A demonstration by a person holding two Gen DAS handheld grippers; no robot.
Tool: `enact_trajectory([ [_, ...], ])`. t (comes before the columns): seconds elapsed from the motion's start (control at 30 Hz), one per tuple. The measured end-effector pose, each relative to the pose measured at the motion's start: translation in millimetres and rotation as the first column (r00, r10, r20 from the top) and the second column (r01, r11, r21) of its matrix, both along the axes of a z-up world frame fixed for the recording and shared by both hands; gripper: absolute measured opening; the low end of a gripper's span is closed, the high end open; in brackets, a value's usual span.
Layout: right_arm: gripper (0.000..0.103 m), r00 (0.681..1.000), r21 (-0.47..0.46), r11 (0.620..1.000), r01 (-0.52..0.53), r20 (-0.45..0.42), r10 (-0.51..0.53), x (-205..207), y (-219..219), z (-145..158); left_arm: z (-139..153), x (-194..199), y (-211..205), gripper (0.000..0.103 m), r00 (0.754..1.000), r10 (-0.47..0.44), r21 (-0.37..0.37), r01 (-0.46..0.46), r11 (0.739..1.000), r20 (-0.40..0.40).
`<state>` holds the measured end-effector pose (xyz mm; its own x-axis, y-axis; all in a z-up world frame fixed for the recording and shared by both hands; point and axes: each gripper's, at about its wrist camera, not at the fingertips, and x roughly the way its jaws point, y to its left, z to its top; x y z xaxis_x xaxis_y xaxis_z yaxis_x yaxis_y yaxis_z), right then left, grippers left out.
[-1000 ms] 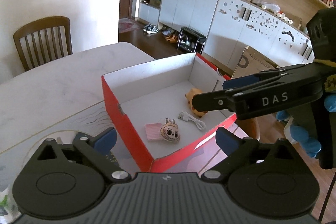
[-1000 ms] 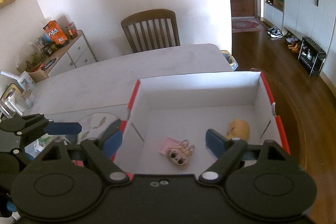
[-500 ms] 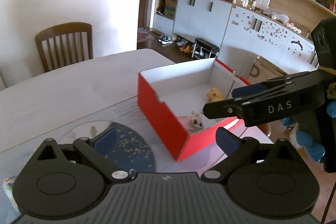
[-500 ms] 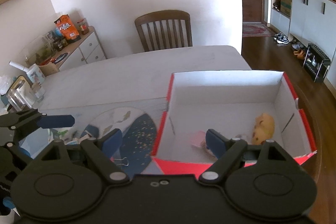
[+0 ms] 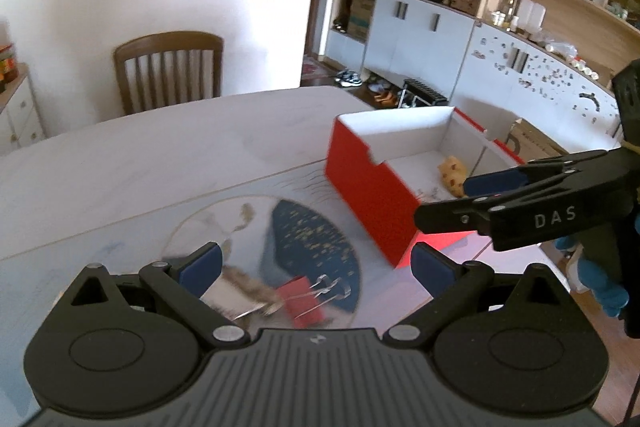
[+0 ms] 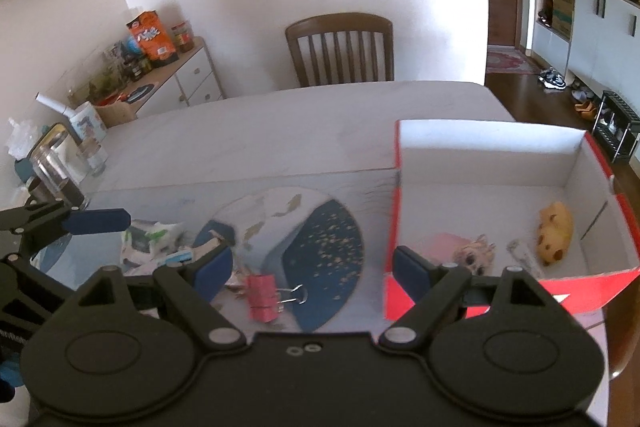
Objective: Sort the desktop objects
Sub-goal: 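Move both tools back over the pile on the glass table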
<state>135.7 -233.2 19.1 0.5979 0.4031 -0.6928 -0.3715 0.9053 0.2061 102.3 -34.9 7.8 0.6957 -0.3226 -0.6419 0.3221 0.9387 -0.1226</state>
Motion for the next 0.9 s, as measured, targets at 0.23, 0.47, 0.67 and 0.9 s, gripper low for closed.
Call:
enact_trajectory([
  [0.23, 0.087, 1.000, -0.021, 1.000, -0.019, -0.003, 0.019, -9.8, 28.1, -8.1, -11.0, -16.1, 31.3, 0.101, 0.999, 0.046, 0.012, -0.046, 0.999, 0.012],
  [0.47, 0.087, 0.999, -0.047, 0.998, -0.051, -0.004, 0.051, -18.2, 54.2, -18.3, -22.6, -27.5, 56.0, 0.101, 0.996, 0.086, 0.027, -0.087, 0.996, 0.021],
  [0.67, 0.087, 0.998, -0.074, 0.995, -0.064, -0.001, 0.064, -20.0, 68.9, -27.1, -37.1, -37.3, 75.1, 0.101, 0.993, 0.122, 0.042, -0.122, 0.992, 0.006],
  [0.9, 0.087, 0.998, -0.093, 0.994, -0.061, -0.009, 0.060, -18.4, 80.3, -38.9, -53.3, -45.2, 90.8, 0.101, 0.988, 0.153, 0.053, -0.153, 0.987, -0.005],
])
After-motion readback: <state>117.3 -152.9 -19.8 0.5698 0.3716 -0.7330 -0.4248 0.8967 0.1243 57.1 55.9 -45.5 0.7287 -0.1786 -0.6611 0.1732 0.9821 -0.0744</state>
